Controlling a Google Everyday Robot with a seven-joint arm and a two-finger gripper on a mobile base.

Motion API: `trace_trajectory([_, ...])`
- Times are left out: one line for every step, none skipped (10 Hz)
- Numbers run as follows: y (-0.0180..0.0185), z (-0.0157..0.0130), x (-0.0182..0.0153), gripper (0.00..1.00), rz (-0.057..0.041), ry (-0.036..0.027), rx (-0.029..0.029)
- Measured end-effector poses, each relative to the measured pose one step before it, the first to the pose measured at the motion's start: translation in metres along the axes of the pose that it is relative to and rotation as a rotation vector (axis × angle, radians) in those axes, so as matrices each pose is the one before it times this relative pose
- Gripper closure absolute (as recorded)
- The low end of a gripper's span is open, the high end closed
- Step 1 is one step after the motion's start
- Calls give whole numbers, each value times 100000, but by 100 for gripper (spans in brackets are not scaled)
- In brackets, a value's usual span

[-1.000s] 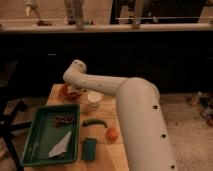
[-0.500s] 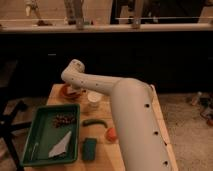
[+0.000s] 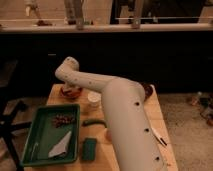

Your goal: Wipe red bowl with eraser

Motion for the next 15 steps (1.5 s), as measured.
trace_trajectory([256, 9, -36, 100, -883, 102, -562])
trace_trajectory([310, -48, 302, 100, -390, 297, -681])
trace_trajectory([415, -104, 864, 100, 330, 673, -725])
trace_trajectory([222, -80, 987, 100, 774, 920, -336])
trace_trajectory([35, -91, 1440, 100, 1682, 1302, -143])
trace_trajectory([-144, 53, 981, 100, 1316, 1468, -142])
trace_trajectory([-201, 146, 420, 100, 728, 1065, -219])
trace_trajectory([-145, 244, 280, 100, 601, 914, -349])
trace_trajectory([-324, 408, 504, 100, 1242, 1174, -357])
trace_trajectory([-413, 234, 42, 100, 424, 553, -41])
trace_trajectory([-351, 217, -306, 100, -176, 189, -47])
trace_trajectory([-421, 123, -500, 100, -372, -71, 117])
trace_trajectory([-442, 136, -686, 100, -840, -90, 101])
trace_trajectory([-231, 12, -654, 100, -698, -583, 101])
trace_trajectory([-121, -80, -1069, 100, -1507, -1161, -50])
